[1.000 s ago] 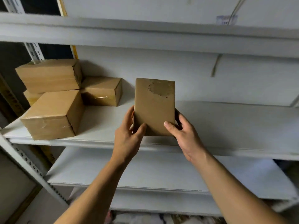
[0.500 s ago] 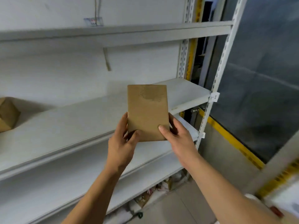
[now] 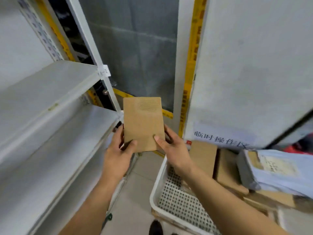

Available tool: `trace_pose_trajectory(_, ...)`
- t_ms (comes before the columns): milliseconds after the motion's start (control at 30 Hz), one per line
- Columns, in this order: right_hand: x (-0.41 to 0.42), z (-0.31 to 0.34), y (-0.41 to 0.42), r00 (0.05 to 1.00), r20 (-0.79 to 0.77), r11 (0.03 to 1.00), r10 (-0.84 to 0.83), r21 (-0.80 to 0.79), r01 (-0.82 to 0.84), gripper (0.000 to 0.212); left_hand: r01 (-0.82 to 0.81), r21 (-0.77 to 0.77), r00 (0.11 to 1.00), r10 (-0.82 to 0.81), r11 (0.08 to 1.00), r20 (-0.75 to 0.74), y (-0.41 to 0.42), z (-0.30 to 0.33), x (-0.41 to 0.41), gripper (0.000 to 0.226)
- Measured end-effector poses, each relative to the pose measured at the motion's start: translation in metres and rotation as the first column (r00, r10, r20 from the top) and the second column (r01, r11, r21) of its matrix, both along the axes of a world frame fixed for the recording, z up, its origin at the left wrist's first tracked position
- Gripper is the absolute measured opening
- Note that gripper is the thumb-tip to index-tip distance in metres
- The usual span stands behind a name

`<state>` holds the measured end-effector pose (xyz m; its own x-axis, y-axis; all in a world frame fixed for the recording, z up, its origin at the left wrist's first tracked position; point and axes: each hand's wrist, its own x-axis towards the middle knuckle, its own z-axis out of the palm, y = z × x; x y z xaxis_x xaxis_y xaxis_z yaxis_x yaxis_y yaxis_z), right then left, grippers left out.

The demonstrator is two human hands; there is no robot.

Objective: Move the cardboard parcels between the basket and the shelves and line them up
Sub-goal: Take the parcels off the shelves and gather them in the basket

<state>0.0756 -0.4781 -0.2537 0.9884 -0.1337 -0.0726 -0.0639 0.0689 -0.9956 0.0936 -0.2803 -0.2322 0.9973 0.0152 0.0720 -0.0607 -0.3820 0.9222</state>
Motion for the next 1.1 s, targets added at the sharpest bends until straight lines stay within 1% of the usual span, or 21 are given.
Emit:
trace_pose_trajectory(100, -0.015, -0.020, -0.039, 0.990, -0.057, 0.991, -0.132, -0.023, 0.131, 0.060, 0.118, 0.019, 0.990, -0.116, 0.993, -0.083, -0.039, -0.029, 0.014, 0.069)
trace_pose_trajectory(167, -0.025, -0.031, -0.060, 0.974, -0.088, 0.977, -0.208, -0.069, 0.203, 0.058, 0.205, 0.010, 0.970, -0.202, 0.979, -0.136, -0.064, -0.045, 0.020, 0.071)
trace_pose_trajectory(267, -0.042, -0.048, -0.089, 0.937, -0.127, 0.937, -0.324, -0.182, 0.299, 0.048, 0.335, -0.023, 0.919, -0.332, 0.942, -0.213, -0.100, -0.072, 0.028, 0.080)
trace_pose_trajectory(333, -0.055, -0.063, -0.108, 0.905, -0.162, 0.905, -0.393, -0.241, 0.349, 0.052, 0.404, -0.061, 0.876, -0.406, 0.913, -0.260, -0.123, -0.093, 0.030, 0.087)
trace_pose_trajectory(367, -0.063, -0.069, -0.116, 0.890, -0.167, 0.891, -0.424, -0.254, 0.377, 0.051, 0.439, -0.074, 0.855, -0.442, 0.895, -0.273, -0.136, -0.101, 0.029, 0.088)
trace_pose_trajectory(467, -0.088, -0.080, -0.137, 0.844, -0.181, 0.854, -0.504, -0.248, 0.457, 0.034, 0.531, -0.098, 0.786, -0.532, 0.842, -0.316, -0.172, -0.122, 0.020, 0.086)
trace_pose_trajectory(533, -0.103, -0.087, -0.150, 0.814, -0.230, 0.843, -0.533, -0.225, 0.489, 0.038, 0.573, -0.112, 0.741, -0.571, 0.812, -0.352, -0.195, -0.132, 0.011, 0.083)
trace_pose_trajectory(667, -0.125, -0.112, -0.174, 0.721, -0.335, 0.794, -0.607, -0.208, 0.571, 0.044, 0.592, -0.129, 0.691, -0.583, 0.796, -0.428, -0.234, -0.155, 0.000, 0.088)
trace_pose_trajectory(767, -0.127, -0.130, -0.187, 0.674, -0.392, 0.775, -0.627, -0.224, 0.591, 0.049, 0.577, -0.128, 0.679, -0.561, 0.807, -0.474, -0.256, -0.164, -0.011, 0.083)
trace_pose_trajectory(867, -0.125, -0.147, -0.198, 0.650, -0.399, 0.759, -0.647, -0.256, 0.598, 0.053, 0.577, -0.057, 0.698, -0.528, 0.815, -0.484, -0.269, -0.173, -0.014, 0.081)
trace_pose_trajectory(967, -0.125, -0.155, -0.206, 0.636, -0.412, 0.752, -0.653, -0.250, 0.609, 0.054, 0.589, -0.010, 0.711, -0.525, 0.808, -0.468, -0.276, -0.179, -0.012, 0.082)
trace_pose_trajectory(1100, -0.125, -0.158, -0.212, 0.640, -0.407, 0.754, -0.651, -0.257, 0.604, 0.064, 0.602, 0.034, 0.709, -0.514, 0.798, -0.483, -0.285, -0.178, -0.011, 0.080)
